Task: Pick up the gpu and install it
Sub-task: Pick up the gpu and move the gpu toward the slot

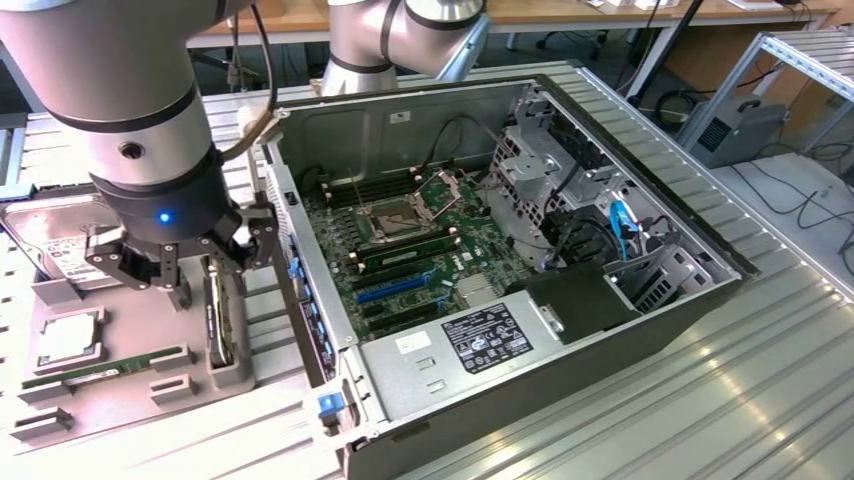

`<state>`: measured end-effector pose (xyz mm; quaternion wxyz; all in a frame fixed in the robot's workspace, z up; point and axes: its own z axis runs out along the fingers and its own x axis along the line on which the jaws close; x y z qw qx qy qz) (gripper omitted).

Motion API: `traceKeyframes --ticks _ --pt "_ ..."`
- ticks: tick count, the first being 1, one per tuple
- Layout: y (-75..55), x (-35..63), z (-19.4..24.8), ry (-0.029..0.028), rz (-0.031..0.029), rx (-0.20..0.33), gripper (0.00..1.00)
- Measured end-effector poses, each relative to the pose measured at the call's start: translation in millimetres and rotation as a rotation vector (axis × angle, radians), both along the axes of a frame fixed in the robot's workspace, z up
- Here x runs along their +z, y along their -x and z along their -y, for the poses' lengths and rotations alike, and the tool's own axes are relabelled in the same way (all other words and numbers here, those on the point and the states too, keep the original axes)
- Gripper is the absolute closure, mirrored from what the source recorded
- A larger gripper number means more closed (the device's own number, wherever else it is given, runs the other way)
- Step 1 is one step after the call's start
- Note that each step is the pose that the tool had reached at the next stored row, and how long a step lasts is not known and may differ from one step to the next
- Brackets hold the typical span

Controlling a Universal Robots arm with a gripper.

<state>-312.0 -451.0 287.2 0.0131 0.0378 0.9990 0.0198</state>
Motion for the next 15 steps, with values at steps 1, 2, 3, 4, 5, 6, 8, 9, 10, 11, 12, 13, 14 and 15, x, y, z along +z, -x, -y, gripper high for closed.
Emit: traceKeyframes --ticks 1,2,3,4,5,6,8,9,10,11,12,13,14,15 --pt "0.0 -0.5 0.0 0.0000 0.0000 0.000 0.46" --pt "0.0 -1.1 0.0 0.0000 0.0000 0.000 0.46" --pt "0.0 -1.6 0.0 0.0000 0.0000 0.000 0.46" --pt "0.0 -2.0 0.0 0.0000 0.0000 0.000 0.46" --pt "0.0 -2.5 0.0 0.0000 0.0000 0.000 0.46" --pt "0.0 -2.9 0.0 0.0000 -0.0001 0.000 0.46" --pt "0.0 -4.0 0.0 0.0000 0.0000 0.000 0.46" --pt "0.0 -4.5 0.0 0.0000 0.0000 0.000 0.46" --pt "0.0 -4.9 0.0 0.0000 0.0000 0.000 0.46" --pt "0.0 -5.4 0.0 0.0000 0.0000 0.000 0.46" --pt "0.0 -6.1 0.0 -0.0001 0.0000 0.000 0.46" --pt "0.0 -6.6 0.0 -0.0001 0.0001 0.000 0.46" --pt "0.0 -7.0 0.0 0.0000 0.0000 0.000 0.46" --pt "0.0 -7.5 0.0 0.0000 0.0000 0.000 0.46"
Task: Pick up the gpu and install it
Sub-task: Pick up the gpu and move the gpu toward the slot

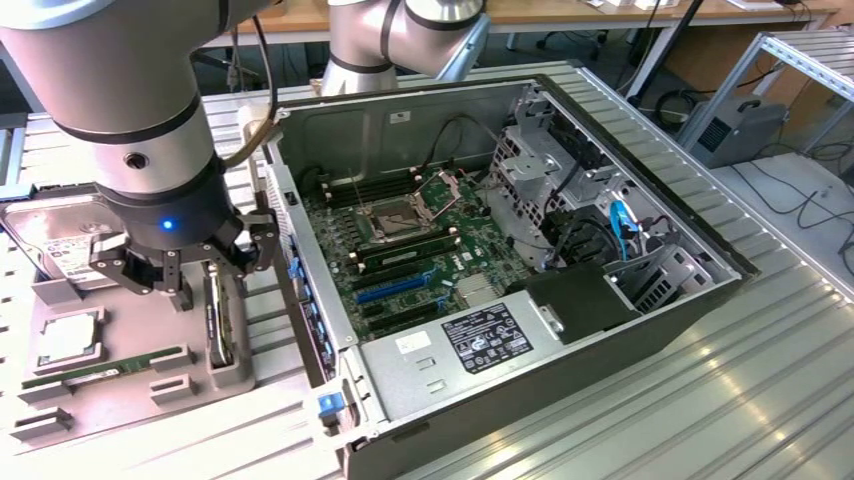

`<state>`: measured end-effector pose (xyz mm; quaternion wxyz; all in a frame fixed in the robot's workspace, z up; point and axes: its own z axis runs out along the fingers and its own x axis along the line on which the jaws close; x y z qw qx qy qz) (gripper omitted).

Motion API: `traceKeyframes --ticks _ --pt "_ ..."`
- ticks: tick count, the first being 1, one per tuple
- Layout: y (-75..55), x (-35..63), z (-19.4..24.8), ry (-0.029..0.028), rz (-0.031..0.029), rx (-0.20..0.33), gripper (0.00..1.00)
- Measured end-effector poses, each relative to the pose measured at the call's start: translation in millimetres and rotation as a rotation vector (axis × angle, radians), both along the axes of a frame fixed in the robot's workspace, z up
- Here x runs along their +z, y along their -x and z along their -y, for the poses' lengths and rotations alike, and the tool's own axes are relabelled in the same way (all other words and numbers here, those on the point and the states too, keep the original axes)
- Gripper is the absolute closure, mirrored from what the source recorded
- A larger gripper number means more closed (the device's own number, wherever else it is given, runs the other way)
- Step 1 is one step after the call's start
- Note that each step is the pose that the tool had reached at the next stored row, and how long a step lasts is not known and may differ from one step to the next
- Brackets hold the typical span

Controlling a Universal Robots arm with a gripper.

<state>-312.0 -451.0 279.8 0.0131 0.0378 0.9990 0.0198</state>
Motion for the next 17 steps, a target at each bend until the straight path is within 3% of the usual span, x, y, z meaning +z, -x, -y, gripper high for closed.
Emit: traceKeyframes --ticks 17 --pt "0.0 -9.0 0.0 0.0000 0.0000 0.000 0.46"
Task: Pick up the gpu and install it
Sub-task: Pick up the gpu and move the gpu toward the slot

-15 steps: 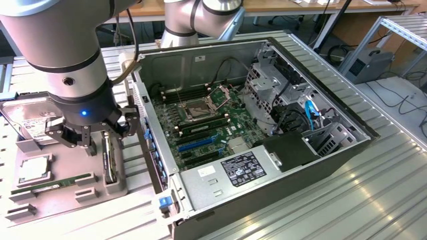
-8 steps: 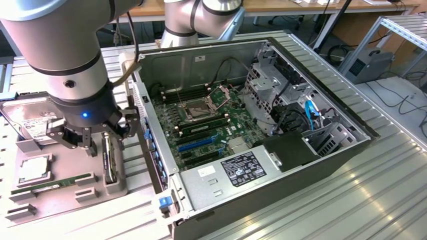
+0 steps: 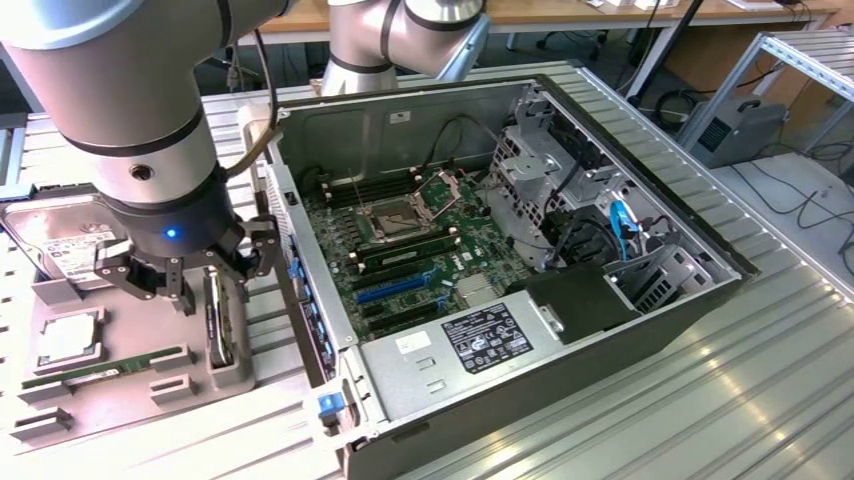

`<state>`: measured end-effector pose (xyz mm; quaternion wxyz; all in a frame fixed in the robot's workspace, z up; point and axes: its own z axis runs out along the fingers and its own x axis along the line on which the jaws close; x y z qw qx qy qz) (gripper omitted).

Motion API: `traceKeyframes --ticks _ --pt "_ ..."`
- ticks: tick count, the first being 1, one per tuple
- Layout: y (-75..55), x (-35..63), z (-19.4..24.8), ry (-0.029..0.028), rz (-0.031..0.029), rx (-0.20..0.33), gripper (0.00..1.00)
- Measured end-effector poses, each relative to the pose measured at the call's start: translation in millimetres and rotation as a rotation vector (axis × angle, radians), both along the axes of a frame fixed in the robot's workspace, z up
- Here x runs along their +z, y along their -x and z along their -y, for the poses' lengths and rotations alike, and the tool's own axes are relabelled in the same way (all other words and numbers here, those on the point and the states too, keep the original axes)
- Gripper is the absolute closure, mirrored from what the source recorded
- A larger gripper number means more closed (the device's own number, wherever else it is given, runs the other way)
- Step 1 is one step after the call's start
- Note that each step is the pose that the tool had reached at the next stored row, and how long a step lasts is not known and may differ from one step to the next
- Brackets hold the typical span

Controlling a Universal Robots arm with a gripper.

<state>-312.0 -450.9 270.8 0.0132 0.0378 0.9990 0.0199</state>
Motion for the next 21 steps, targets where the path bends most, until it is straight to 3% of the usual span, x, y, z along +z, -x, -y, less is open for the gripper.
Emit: traceKeyframes --ticks 21 --pt "0.0 -11.8 0.0 0.0001 -0.0001 0.000 0.46"
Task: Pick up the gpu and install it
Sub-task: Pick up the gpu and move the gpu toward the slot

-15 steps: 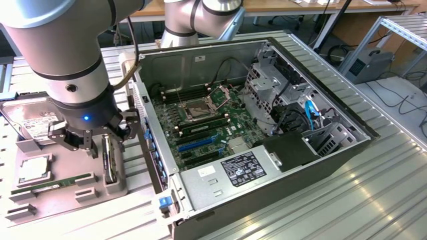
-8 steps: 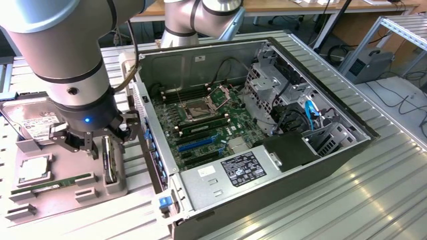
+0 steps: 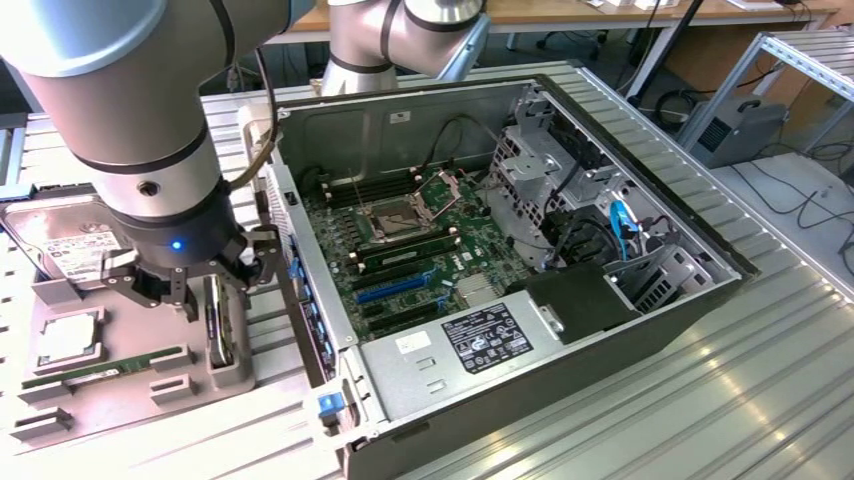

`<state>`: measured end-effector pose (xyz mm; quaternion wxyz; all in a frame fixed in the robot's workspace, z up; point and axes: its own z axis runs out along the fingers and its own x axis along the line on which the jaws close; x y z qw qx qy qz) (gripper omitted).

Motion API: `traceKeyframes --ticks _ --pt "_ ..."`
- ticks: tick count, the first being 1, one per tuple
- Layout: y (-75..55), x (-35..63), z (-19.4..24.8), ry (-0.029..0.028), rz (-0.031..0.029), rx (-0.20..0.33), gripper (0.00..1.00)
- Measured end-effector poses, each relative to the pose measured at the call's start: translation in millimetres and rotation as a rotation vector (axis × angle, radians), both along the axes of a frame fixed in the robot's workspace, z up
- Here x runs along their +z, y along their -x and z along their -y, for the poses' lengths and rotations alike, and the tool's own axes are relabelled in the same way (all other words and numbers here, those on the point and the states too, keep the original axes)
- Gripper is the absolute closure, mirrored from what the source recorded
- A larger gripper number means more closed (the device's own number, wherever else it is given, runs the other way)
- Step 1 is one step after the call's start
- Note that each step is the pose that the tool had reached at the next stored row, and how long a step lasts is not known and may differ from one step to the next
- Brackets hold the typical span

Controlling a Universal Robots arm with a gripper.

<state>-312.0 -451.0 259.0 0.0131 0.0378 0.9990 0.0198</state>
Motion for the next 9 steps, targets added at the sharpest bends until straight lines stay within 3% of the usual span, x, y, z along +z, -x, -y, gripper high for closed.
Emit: traceKeyframes --ticks 9 --pt "0.0 -4.3 0.0 -0.0001 0.0001 0.000 0.46"
